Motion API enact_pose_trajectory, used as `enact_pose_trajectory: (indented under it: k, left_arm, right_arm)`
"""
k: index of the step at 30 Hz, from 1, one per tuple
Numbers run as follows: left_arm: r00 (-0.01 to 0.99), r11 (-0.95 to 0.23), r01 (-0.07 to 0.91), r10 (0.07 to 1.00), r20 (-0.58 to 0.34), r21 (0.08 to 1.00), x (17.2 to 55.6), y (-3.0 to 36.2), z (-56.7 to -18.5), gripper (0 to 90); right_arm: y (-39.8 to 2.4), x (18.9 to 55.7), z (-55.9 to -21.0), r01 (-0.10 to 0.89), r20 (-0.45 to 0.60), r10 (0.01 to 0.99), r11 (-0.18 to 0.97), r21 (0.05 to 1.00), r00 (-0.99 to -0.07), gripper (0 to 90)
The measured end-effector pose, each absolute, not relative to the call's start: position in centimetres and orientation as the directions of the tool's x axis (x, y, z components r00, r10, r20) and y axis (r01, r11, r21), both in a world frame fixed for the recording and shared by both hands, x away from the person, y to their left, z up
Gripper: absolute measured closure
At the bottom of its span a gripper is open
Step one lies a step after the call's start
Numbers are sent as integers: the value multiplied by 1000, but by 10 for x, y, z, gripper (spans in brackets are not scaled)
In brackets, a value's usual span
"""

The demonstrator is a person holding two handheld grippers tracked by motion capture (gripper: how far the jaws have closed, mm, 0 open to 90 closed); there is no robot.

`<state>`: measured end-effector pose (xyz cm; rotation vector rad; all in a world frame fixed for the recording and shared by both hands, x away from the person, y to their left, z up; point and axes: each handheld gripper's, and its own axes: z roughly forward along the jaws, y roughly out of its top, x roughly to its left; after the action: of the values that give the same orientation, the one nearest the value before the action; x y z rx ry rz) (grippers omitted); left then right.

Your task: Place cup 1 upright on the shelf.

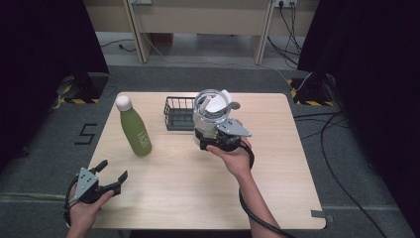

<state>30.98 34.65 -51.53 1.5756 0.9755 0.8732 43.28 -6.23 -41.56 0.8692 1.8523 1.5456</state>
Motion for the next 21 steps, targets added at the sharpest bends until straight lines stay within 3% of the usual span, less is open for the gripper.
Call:
enact_pose_trajectory:
  k: [21]
  left_arm:
    - [398,-122,159,916,50,980,310,348,-516,151]
  right_arm:
    - [-66,458,-409,139,-14,805,119,983,-593,113]
